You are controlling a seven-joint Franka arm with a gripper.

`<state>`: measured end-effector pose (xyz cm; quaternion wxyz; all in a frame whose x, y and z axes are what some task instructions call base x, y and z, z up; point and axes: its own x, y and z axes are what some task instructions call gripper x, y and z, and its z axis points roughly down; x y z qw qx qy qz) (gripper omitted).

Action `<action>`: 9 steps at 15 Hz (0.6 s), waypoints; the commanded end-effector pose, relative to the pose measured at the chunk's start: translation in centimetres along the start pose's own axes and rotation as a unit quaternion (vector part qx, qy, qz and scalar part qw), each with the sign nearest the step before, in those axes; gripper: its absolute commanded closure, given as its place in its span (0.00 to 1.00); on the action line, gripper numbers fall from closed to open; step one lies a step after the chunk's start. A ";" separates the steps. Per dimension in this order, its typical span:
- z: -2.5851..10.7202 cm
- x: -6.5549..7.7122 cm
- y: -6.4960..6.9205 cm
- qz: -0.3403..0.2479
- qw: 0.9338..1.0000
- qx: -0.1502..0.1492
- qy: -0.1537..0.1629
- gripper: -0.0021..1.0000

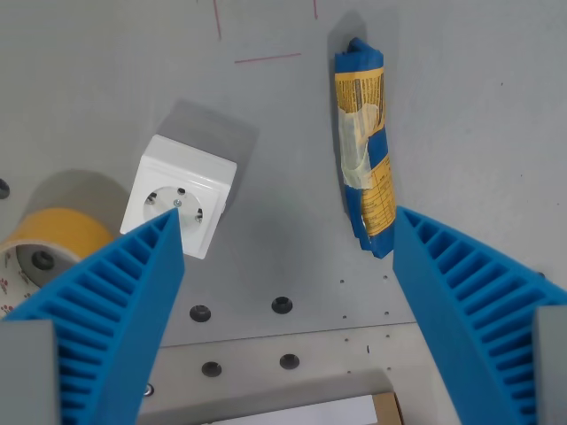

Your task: Pick up the blue bag

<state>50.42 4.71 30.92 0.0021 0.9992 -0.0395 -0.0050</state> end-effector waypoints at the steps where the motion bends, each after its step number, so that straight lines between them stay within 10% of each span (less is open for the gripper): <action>1: -0.2 0.0 0.0 0.000 1.000 0.000 0.002 0.00; 9: 2.0 -0.3 1.0 -0.037 0.999 0.004 0.012 0.00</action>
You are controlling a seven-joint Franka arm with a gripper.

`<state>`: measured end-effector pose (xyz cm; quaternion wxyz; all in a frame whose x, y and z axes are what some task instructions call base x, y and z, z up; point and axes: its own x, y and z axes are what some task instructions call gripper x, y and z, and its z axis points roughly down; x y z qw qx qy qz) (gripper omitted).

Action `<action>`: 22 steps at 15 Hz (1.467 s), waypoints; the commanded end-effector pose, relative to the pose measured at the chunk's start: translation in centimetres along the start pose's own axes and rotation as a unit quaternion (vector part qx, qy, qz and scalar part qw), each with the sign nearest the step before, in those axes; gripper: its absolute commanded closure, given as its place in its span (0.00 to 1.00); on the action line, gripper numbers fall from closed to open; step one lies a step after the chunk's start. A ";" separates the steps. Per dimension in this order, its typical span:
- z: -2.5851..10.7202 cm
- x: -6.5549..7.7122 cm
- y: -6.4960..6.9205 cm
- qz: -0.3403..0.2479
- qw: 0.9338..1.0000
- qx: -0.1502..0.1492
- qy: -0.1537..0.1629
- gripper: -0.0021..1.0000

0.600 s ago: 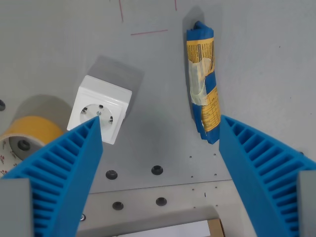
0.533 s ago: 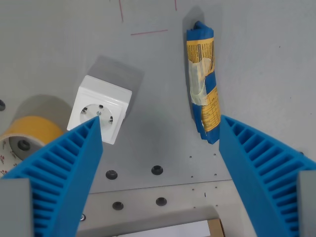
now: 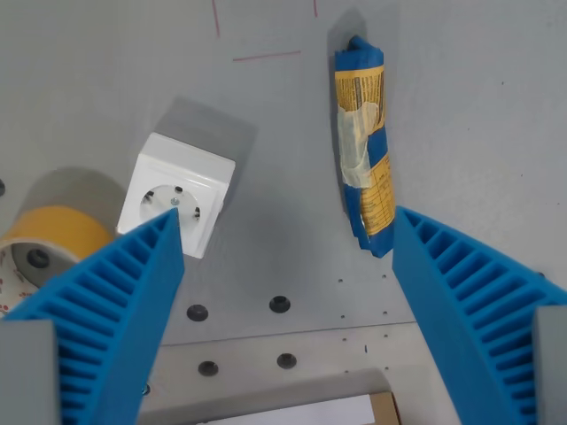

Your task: Pick up the blue bag

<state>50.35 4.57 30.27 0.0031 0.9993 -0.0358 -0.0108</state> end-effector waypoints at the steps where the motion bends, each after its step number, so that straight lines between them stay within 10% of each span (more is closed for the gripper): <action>1: 1.8 -0.4 1.2 -0.040 0.999 0.006 0.023 0.00; 14: 8.6 -2.0 6.2 -0.098 0.994 0.004 0.037 0.00; 22: 12.6 -2.2 6.8 -0.079 0.996 0.003 0.038 0.00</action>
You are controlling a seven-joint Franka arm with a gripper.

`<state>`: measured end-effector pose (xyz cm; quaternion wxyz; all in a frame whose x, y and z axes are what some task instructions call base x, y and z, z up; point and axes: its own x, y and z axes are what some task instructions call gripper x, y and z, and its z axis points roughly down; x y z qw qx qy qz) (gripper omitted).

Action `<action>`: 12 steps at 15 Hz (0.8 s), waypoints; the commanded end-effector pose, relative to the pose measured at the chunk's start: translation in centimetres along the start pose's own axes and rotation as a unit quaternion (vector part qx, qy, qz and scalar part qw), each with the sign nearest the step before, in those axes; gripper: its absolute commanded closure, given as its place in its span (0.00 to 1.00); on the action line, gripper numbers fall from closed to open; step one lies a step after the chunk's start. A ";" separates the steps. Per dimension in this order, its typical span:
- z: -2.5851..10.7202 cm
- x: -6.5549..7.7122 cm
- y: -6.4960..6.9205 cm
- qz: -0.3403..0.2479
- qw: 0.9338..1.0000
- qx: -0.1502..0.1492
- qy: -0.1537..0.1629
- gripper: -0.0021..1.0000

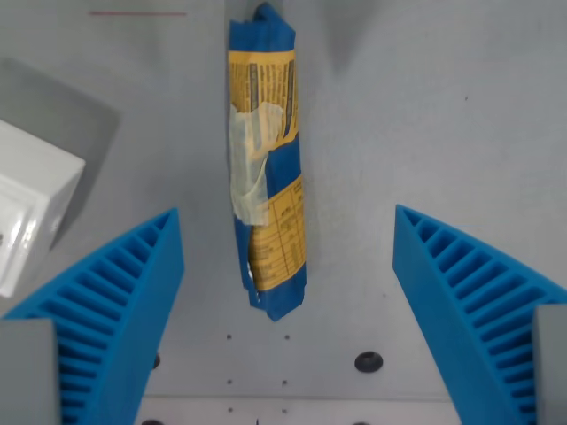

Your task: Pick up the blue bag

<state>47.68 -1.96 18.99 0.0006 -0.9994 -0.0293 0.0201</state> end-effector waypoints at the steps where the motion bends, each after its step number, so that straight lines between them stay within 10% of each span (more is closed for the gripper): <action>1: 1.7 -0.2 0.1 -0.013 0.999 -0.003 0.049 0.00; 7: 4.7 -0.1 0.2 -0.011 0.999 -0.004 0.053 0.00; 8: 5.3 -0.3 0.2 -0.010 0.999 -0.004 0.052 1.00; 12: 5.3 -0.3 0.2 -0.010 0.999 -0.004 0.052 1.00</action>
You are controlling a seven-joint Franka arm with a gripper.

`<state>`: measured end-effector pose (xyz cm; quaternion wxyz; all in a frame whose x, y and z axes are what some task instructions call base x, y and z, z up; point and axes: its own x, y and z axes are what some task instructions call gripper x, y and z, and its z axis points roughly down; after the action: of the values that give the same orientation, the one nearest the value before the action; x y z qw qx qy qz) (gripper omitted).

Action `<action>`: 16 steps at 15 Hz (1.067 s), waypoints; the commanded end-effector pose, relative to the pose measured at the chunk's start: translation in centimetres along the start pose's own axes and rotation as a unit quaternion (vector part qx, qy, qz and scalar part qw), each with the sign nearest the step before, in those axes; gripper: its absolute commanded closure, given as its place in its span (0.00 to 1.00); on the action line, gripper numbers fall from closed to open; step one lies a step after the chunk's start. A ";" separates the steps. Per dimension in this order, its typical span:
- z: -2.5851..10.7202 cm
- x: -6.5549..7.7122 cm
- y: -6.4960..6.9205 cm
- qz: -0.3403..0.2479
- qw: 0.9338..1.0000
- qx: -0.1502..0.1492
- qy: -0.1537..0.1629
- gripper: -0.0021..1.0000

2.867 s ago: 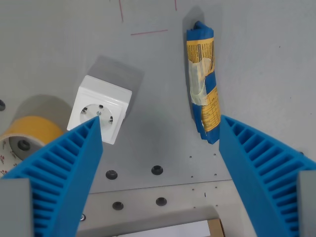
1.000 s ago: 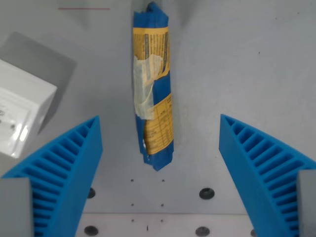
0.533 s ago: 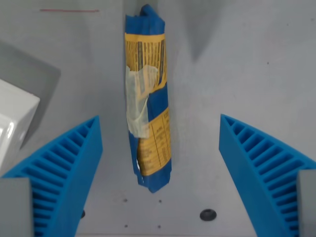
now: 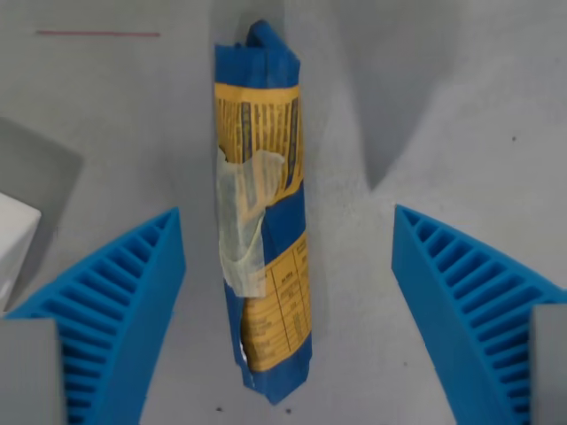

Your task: Pick up the blue bag

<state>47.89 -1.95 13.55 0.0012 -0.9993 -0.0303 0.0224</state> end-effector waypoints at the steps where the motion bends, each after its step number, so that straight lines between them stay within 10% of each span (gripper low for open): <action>1: -0.2 -0.7 0.2 -0.009 0.998 -0.005 0.054 1.00; 16: -1.1 -1.2 0.2 -0.009 0.998 -0.005 0.054 1.00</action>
<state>47.97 -1.95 13.65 0.0011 -0.9993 -0.0304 0.0205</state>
